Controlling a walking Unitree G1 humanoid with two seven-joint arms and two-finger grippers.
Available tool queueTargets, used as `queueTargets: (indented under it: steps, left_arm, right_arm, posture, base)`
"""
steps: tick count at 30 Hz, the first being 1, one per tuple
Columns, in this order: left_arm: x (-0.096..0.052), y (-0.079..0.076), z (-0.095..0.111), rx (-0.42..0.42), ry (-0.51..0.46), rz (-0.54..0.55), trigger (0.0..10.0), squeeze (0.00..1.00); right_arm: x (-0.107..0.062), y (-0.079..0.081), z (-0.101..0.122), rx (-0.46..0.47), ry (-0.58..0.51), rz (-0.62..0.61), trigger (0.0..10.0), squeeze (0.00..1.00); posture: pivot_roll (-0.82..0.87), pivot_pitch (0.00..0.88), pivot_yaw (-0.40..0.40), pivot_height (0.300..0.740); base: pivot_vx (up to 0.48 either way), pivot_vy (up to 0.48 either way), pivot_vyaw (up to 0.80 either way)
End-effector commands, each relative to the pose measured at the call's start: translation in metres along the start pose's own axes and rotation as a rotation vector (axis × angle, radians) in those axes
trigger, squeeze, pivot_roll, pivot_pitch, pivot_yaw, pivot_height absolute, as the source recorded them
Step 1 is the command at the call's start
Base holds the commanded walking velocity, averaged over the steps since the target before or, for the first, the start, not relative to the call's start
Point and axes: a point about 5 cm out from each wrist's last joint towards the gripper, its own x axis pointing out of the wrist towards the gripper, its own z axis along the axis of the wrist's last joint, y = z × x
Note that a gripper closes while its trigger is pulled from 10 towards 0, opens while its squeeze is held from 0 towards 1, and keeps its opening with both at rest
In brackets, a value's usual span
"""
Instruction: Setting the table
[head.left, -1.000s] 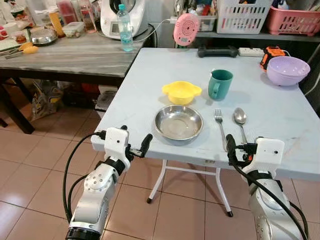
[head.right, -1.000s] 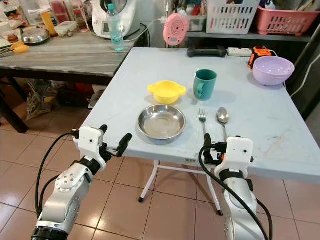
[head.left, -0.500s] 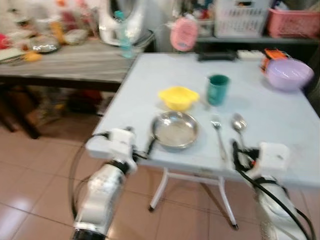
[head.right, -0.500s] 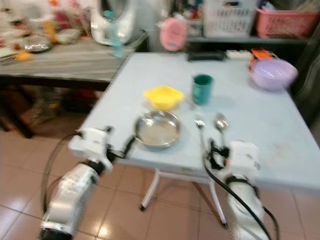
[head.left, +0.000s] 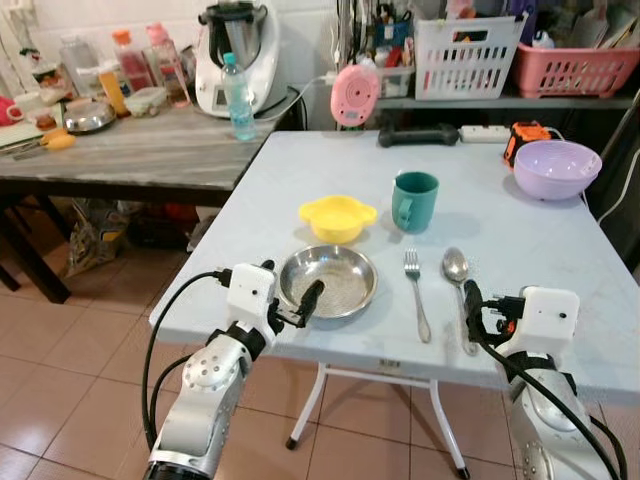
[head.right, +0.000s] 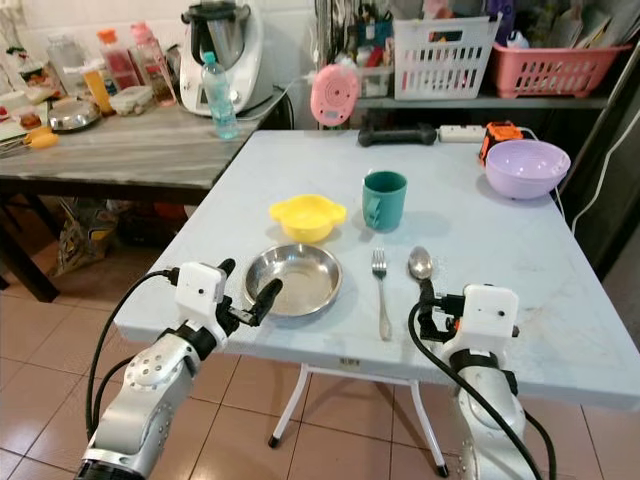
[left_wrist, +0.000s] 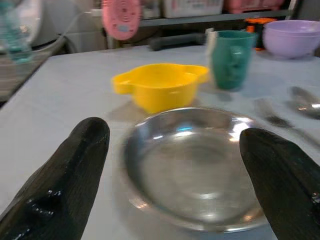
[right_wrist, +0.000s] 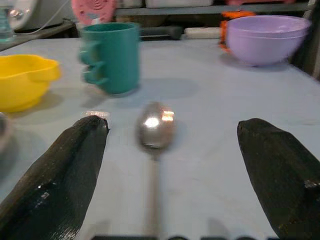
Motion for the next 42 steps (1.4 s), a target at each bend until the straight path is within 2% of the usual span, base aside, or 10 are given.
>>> queueTargets:
  steps: [1, 10, 16, 22, 25, 28, 37, 39, 42]
  left_arm:
    - [-0.003, 0.01, 0.002, 0.021, 0.007, 0.027, 10.0, 0.0]
    - [-0.006, 0.011, 0.002, 0.021, 0.006, 0.027, 10.0, 0.0]
    - [-0.014, 0.009, 0.001, 0.013, 0.028, -0.051, 10.0, 0.0]
    - [-0.017, 0.015, 0.001, 0.031, 0.046, -0.075, 10.0, 0.0]
    - [-0.017, 0.016, 0.001, 0.035, 0.053, -0.085, 10.0, 0.0]
    - [-0.017, 0.018, 0.002, 0.035, 0.06, -0.095, 10.0, 0.0]
    - [-0.016, 0.011, 0.003, 0.033, 0.068, -0.144, 10.0, 0.0]
    - [-0.018, 0.002, 0.003, 0.024, 0.085, -0.243, 10.0, 0.0]
    - [-0.019, -0.001, 0.003, 0.026, 0.095, -0.291, 10.0, 0.0]
  right_arm:
    - [0.002, 0.008, 0.002, 0.013, 0.002, 0.012, 10.0, 0.0]
    - [-0.001, 0.013, -0.002, 0.008, 0.022, 0.042, 10.0, 0.0]
    - [-0.004, 0.017, -0.002, -0.013, 0.017, 0.049, 10.0, 0.0]
    - [-0.004, 0.018, -0.002, 0.041, 0.025, 0.066, 10.0, 0.0]
    - [-0.003, 0.016, -0.002, 0.04, 0.025, 0.053, 10.0, 0.0]
    - [-0.002, 0.015, -0.003, 0.024, 0.033, 0.042, 10.0, 0.0]
    - [0.001, 0.015, -0.004, -0.053, 0.034, 0.011, 10.0, 0.0]
    - [0.003, 0.016, -0.002, -0.092, 0.016, -0.006, 10.0, 0.0]
    - [0.004, 0.017, -0.001, -0.087, -0.001, -0.019, 10.0, 0.0]
  posture:
    - [-0.12, 0.005, 0.056, 0.74]
    - [-0.11, 0.011, 0.058, 0.74]
    - [-0.11, 0.018, 0.055, 0.74]
    - [-0.11, 0.019, 0.053, 0.74]
    - [-0.1, 0.017, 0.052, 0.74]
    - [-0.1, 0.014, 0.052, 0.74]
    - [-0.1, 0.011, 0.058, 0.74]
    - [-0.1, 0.015, 0.06, 0.74]
    - [-0.1, 0.016, 0.06, 0.74]
  base:
    - [0.289, 0.0, 0.0]
    - [0.0, 0.0, 0.0]
    - [0.0, 0.0, 0.0]
    - [0.0, 0.0, 0.0]
    - [0.0, 0.0, 0.0]
    - [0.0, 0.0, 0.0]
    - [0.0, 0.0, 0.0]
    - [0.0, 0.0, 0.0]
    - [0.0, 0.0, 0.0]
